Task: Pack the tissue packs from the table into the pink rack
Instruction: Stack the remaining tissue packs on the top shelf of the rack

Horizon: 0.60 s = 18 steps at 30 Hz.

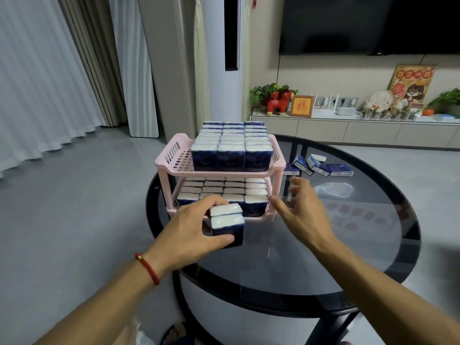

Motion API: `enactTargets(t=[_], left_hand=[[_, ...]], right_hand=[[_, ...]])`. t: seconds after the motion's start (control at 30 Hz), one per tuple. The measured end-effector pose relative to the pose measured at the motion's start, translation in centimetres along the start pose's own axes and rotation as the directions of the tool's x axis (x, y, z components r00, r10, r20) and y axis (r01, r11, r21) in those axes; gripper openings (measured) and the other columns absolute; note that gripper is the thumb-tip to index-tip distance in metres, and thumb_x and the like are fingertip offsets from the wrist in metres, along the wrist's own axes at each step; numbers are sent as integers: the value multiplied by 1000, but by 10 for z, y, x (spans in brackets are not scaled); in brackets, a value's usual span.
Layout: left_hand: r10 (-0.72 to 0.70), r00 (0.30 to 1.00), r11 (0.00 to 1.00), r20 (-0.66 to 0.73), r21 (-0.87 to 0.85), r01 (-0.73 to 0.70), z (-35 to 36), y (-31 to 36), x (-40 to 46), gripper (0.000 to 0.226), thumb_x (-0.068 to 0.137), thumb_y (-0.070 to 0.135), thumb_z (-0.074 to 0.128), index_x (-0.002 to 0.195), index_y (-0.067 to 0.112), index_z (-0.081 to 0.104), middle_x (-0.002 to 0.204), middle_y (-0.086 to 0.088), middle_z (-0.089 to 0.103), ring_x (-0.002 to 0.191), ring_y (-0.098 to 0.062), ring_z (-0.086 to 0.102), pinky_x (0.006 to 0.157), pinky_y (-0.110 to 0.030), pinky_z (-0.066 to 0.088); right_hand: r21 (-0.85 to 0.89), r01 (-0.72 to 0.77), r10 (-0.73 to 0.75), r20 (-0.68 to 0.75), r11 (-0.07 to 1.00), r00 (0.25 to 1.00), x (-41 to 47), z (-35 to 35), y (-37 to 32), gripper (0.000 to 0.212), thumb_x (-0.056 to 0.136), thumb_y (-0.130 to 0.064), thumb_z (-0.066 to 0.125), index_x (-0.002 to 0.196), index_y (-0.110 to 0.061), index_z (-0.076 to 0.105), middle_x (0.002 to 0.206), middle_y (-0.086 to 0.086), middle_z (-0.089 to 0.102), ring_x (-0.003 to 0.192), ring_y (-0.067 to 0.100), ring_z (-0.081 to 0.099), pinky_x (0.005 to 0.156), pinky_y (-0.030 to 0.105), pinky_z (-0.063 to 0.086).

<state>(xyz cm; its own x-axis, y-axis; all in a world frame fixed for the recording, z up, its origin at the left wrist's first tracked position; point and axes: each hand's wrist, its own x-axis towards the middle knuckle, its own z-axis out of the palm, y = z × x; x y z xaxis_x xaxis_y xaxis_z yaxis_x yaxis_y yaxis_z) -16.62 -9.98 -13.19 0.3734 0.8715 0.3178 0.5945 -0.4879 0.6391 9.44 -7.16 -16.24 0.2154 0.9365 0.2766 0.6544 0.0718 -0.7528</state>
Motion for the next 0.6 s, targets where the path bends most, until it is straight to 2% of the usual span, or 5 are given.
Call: enactTargets(t=[0.1, 0.2, 0.33, 0.53, 0.6], left_hand=[[-17, 996, 1000, -87, -7, 17, -48, 10, -2, 50, 71, 24, 92, 109, 40, 64, 104, 21, 72, 94, 3, 69, 82, -11, 51], [-52, 983, 998, -176, -30, 47, -97, 10, 11, 52, 70, 32, 93, 113, 36, 65, 109, 13, 75, 99, -9, 73, 92, -35, 58], [-30, 965, 996, -260, 75, 51, -138, 9, 49, 55, 79, 22, 88, 126, 34, 62, 116, 11, 70, 107, -11, 67, 92, -42, 60], [-132, 979, 988, -153, 57, 142, -129, -11, 121, 54, 79, 8, 86, 124, 27, 63, 114, 4, 70, 107, -16, 68, 93, -41, 59], [-115, 985, 982, -132, 131, 132, -119, -19, 142, 53, 78, 11, 87, 122, 28, 62, 111, 6, 69, 104, -17, 68, 92, -42, 59]], right_hand=[[-51, 90, -88, 40, 995, 995, 19, 8, 1, 38, 96, -42, 64, 127, -22, 57, 120, -2, 68, 94, 9, 63, 88, 40, 59], [-94, 107, -111, -35, 990, 993, 26, 12, 4, 12, 101, -33, 59, 103, -21, 61, 90, -5, 68, 80, 18, 66, 76, 49, 60], [-55, 100, -104, -78, 994, 992, 21, 11, 5, 23, 103, -36, 47, 85, -24, 53, 79, -13, 60, 72, 16, 62, 67, 45, 58], [-4, 52, -52, -97, 999, 994, 21, 1, 17, 22, 106, -27, 46, 85, -24, 53, 83, -10, 63, 74, 16, 62, 62, 38, 56], [-2, 67, -67, -93, 998, 993, 20, -2, 18, 22, 106, -23, 48, 85, -24, 53, 83, -13, 61, 75, 8, 61, 58, 24, 50]])
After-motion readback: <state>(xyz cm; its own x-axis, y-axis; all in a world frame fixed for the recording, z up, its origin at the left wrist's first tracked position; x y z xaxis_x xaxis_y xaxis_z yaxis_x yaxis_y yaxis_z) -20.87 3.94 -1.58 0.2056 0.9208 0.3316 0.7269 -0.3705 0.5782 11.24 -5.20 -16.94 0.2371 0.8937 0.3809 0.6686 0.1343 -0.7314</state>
